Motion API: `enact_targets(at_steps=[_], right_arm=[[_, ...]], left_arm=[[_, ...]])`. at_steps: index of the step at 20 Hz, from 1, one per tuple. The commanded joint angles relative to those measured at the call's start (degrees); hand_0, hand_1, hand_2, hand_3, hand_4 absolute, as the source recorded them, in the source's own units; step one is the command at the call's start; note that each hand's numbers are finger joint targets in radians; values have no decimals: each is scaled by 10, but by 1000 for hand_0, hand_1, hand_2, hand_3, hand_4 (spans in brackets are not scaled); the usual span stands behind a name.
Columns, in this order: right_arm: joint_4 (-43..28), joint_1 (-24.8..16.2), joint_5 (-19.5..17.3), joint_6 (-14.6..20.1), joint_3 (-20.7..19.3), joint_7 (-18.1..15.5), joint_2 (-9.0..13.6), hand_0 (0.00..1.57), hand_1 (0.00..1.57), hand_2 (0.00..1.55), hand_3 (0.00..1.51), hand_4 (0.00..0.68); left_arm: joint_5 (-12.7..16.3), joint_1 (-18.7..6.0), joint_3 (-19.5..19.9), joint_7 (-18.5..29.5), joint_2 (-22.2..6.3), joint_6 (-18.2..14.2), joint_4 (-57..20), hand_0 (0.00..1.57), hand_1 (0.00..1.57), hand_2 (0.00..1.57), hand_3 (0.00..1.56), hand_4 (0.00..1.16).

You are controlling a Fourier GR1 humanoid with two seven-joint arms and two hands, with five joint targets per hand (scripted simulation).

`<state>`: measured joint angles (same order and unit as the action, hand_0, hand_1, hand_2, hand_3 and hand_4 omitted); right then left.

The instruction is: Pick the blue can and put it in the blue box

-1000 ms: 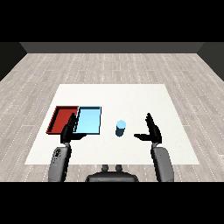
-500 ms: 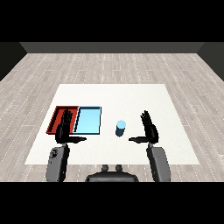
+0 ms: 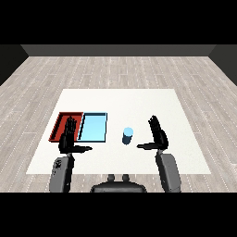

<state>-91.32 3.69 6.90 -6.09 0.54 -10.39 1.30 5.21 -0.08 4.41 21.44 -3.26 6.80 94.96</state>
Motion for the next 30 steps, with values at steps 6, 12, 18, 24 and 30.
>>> enact_targets(at_steps=[6, 12, 18, 24, 30], right_arm=[[-29, 8, 19, 28, 34, 36, -13, 0, 0, 0, 0, 0], [111, 81, 65, 36, 21, -11, -13, 0, 0, 0, 0, 0], [147, 80, 107, 108, 97, -59, -13, 0, 0, 0, 0, 0], [150, 56, 131, 97, 94, -69, -13, 0, 0, 0, 0, 0], [249, 117, 156, 129, 125, -110, -13, 0, 0, 0, 0, 0]], left_arm=[[8, -37, 20, 0, -9, -5, -29, 0, 0, 0, 0, 0], [31, 8, 26, -2, -14, 15, 10, 0, 0, 0, 0, 0], [5, -21, 5, 2, 4, -7, -22, 0, 0, 0, 0, 0], [19, -14, 16, -13, -6, -2, 1, 0, 0, 0, 0, 0], [21, -13, 16, -5, -3, -1, -12, 0, 0, 0, 0, 0]])
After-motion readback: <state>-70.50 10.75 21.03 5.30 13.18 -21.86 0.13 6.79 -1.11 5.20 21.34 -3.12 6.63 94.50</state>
